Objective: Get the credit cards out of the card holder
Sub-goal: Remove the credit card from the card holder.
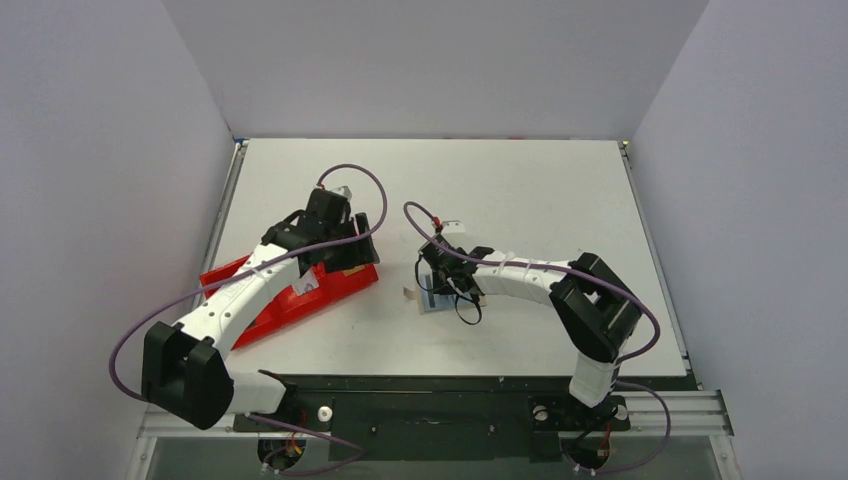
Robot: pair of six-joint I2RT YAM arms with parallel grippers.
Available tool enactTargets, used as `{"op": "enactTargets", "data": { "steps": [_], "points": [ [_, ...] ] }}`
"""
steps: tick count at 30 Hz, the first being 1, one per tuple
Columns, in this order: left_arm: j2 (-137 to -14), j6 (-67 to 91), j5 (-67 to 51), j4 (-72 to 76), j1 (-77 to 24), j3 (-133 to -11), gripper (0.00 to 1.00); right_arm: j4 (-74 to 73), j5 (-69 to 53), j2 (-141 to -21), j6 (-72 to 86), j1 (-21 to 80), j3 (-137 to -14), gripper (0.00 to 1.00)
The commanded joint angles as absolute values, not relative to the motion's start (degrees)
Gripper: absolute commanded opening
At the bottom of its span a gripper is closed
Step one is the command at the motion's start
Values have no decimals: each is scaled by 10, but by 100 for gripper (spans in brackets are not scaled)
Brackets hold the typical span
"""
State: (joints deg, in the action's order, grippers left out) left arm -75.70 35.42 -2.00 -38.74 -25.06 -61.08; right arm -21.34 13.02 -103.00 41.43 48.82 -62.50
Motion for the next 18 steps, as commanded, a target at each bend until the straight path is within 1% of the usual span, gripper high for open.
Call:
{"op": "enactTargets", "data": {
  "steps": [1,2,5,8,10,12,13,14,15,16,17,18],
  "points": [
    [-769,361,-23,-371,-262,-622,60,-185,91,-1033,420,466,-581,13],
    [-771,363,-24,-371,-263,-623,60,-178,74,-1027,421,461,-569,7],
    [-780,366,-30,-364,-271,-625,60,-129,25,-1016,423,436,-543,0],
    [-791,374,-39,-352,-282,-628,60,-80,-54,-1007,431,415,-510,0],
    [-803,382,-44,-342,-294,-632,57,-43,-98,-1007,438,402,-493,0],
    [-819,391,-50,-329,-307,-637,51,-13,-130,-1007,448,393,-479,0],
    [-832,395,-59,-317,-315,-640,45,14,-140,-1007,451,387,-471,0],
    [-839,402,-64,-304,-322,-641,41,24,-158,-1007,458,385,-467,0],
    [-855,411,-73,-297,-326,-642,31,44,-167,-1006,465,380,-459,0],
    [-863,414,-78,-285,-333,-644,25,53,-182,-1006,468,378,-455,0],
    [-882,421,-88,-278,-337,-646,14,69,-195,-1006,475,374,-449,0],
    [-891,424,-91,-265,-343,-648,9,76,-200,-1006,479,372,-446,0]
  ]
}}
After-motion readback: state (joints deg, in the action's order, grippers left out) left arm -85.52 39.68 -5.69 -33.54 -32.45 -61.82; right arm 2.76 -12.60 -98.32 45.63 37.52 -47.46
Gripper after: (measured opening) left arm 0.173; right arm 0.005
